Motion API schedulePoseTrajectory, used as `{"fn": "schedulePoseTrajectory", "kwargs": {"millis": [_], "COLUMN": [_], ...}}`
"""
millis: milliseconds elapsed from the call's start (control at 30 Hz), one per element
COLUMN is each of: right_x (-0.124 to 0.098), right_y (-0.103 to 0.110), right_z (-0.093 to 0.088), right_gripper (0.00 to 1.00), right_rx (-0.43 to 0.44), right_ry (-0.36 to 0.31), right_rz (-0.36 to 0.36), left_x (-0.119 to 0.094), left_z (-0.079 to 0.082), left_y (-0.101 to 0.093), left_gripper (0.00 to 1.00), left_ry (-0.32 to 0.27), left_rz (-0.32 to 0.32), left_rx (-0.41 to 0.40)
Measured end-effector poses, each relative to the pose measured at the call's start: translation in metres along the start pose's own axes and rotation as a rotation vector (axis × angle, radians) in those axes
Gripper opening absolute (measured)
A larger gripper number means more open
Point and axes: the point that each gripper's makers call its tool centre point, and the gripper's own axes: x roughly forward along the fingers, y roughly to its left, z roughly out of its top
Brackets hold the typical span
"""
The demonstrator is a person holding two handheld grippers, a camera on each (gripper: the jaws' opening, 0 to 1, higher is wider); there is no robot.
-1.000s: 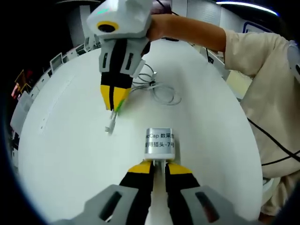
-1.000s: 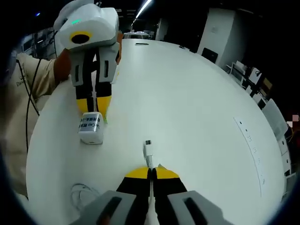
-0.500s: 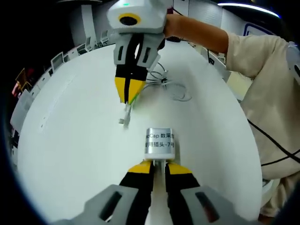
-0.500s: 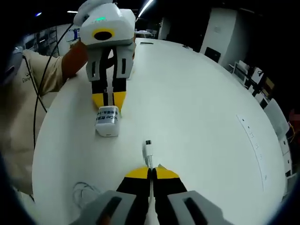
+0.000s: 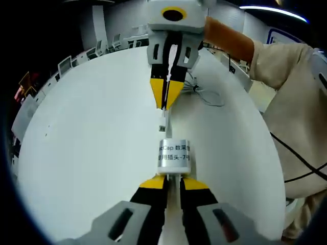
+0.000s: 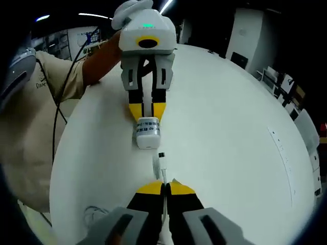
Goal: Plug the desk Type‑C cable into the charger adapter.
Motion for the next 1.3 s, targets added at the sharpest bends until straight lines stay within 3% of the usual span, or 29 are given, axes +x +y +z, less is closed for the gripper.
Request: {"fn": "schedulePoseTrajectory", "kwargs": {"millis": [1300], "right_x": [0.014], "right_y": [0.012], "right_z": [0.003], "right_gripper": [0.04], "right_rx": [0.039], "right_ry": [0.03], "right_rz": [0.073], "left_x": [0.0], "left_z": [0.003], "left_y": [-0.001], "left_gripper": [0.11], "left_ry": [-0.018], "left_rz": [0.003], "left_rx": [-0.003]}}
